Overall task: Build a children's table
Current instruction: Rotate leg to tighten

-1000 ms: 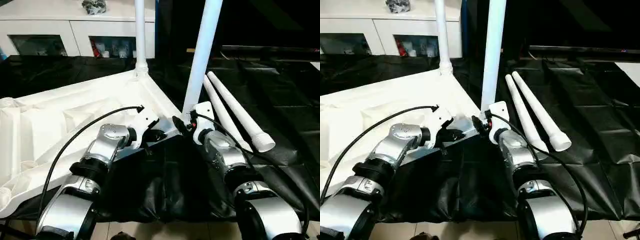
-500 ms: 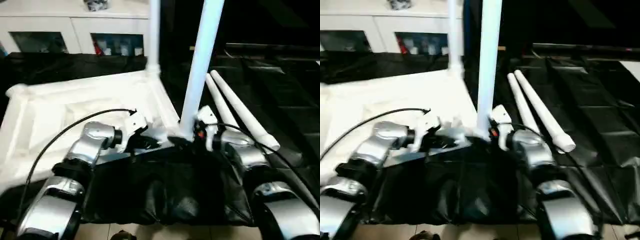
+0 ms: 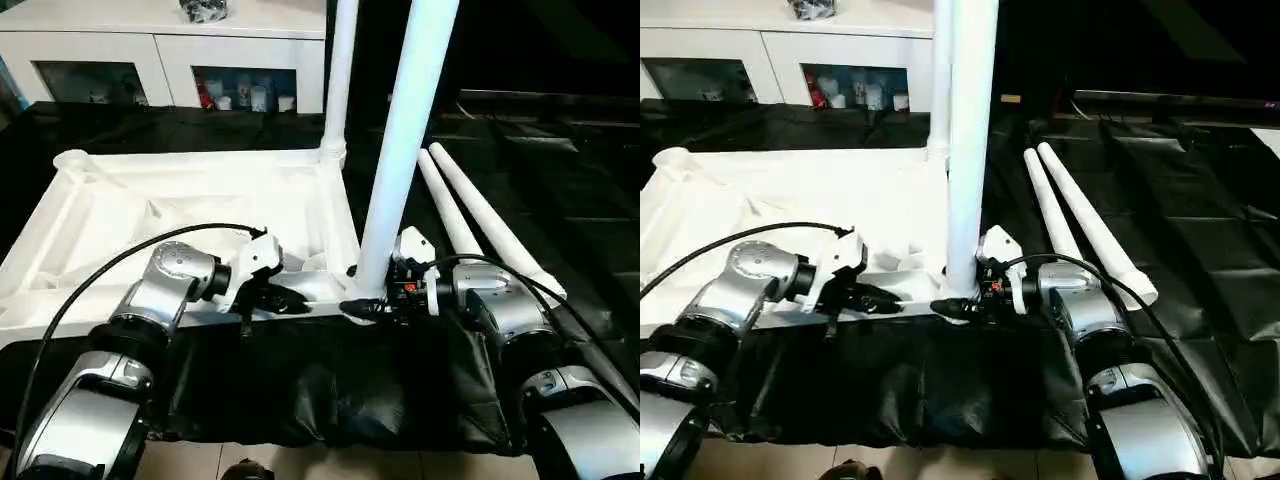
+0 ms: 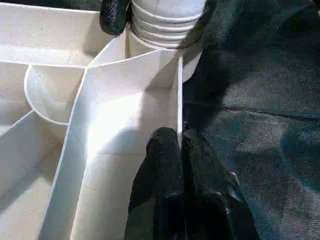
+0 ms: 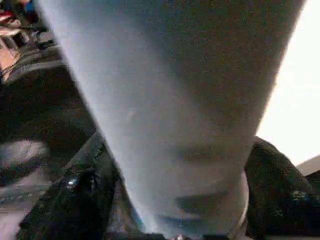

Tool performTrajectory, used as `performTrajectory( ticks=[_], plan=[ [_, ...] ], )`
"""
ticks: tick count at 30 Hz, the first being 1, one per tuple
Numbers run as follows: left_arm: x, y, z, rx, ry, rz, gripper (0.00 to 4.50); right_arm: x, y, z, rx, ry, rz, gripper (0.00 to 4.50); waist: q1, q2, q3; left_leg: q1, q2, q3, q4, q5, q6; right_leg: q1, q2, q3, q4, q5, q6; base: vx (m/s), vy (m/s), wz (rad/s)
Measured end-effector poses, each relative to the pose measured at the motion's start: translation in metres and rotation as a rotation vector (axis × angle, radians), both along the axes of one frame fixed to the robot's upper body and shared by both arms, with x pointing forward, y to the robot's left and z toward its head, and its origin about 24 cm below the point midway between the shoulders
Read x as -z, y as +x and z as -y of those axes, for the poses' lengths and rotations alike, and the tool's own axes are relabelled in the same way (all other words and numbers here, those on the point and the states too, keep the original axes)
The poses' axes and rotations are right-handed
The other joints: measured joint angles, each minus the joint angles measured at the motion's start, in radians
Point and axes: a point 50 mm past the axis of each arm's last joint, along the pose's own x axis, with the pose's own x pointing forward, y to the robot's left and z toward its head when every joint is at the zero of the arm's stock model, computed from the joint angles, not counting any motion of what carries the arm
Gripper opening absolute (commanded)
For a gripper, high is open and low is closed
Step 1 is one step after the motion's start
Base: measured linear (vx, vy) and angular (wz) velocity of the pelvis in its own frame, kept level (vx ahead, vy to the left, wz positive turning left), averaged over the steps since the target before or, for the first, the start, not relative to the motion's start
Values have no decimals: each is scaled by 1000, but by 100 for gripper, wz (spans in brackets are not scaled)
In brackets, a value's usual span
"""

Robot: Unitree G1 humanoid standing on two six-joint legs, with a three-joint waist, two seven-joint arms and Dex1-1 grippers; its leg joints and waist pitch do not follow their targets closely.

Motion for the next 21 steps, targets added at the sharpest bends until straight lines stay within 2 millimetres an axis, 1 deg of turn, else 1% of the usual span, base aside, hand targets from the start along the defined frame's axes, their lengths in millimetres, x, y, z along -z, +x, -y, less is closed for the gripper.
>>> performTrajectory(
  ticks=[2, 5, 6, 8, 10, 12, 14, 15, 17, 18, 20, 21],
  plan=[
    [0, 3, 3, -50, -9, 0, 0, 3, 3, -3, 103, 27, 8, 298, -3, 1, 0, 1, 0, 0, 0, 0, 0, 0, 0, 0, 1, 0, 0, 0, 0, 0],
    [1, 9, 11, -126, -11, 12, 0, 4, 12, -6, 274, 32, 27, 281, -7, 1, 1, 2, 0, 0, 0, 0, -1, 0, 0, 0, 2, 0, 0, 0, 0, 0],
    [1, 12, 15, -167, -11, 17, 0, 5, 16, -8, 358, 30, 37, 276, -11, 1, 1, 2, 0, 0, 0, 0, -1, 0, 0, 0, 2, 0, 0, 0, 0, 0],
    [1, 17, 25, -246, -14, 25, 0, 6, 24, -13, 521, 31, 41, 272, -18, 2, 1, 3, 0, 0, 0, 0, -1, 0, 0, 0, 3, 1, -1, 0, 0, 0],
    [1, 22, 40, -326, -26, 30, 0, 4, 33, -15, 697, 22, 48, 272, -24, 3, 2, 3, 0, 0, 0, 0, -1, 0, 0, 1, 3, 1, -1, 0, 0, 0],
    [0, 24, 51, -364, -34, 35, 0, 2, 38, -16, 793, 15, 52, 272, -25, 3, 2, 3, 0, 0, 0, 0, -1, 0, 0, 1, 2, 0, 0, 0, 0, 0],
    [1, 25, 57, -382, -41, 40, 0, 3, 39, -15, 853, 12, 55, 272, -25, 4, 1, 2, -1, 0, -1, 0, -1, 0, 0, 1, 1, -1, 2, 0, 0, 0],
    [1, 25, 60, -384, -39, 47, 0, 3, 39, -16, 873, 13, 59, 306, -24, 5, 1, 1, -1, 0, -1, 0, -1, 0, 0, 1, 1, -1, 2, 0, 0, 0],
    [1, 25, 61, -388, -34, 62, 0, 3, 39, -16, 882, 1, 81, 306, -25, 5, 1, 1, -1, 0, -1, 0, -1, 0, 0, 0, 0, -2, 2, 0, 0, 0],
    [1, 25, 61, -387, -33, 66, 0, 3, 39, -16, 885, -1, 82, 346, -25, 5, 1, 1, -1, 0, -1, 0, 0, 0, 0, 0, 0, -2, 2, 0, 0, 0],
    [1, 25, 61, -387, -29, 73, 0, 4, 39, -17, 882, -1, 77, 348, -26, 5, 1, 1, -1, 0, -1, 0, 0, 0, 0, 0, 0, -1, 2, 0, 0, 0],
    [1, 25, 60, -390, -25, 79, 0, 4, 39, -20, 878, 4, 77, 371, -28, 5, 1, 1, -1, 0, -1, 0, 0, 0, 0, 1, 0, -1, 2, 0, 0, 0]
  ],
)
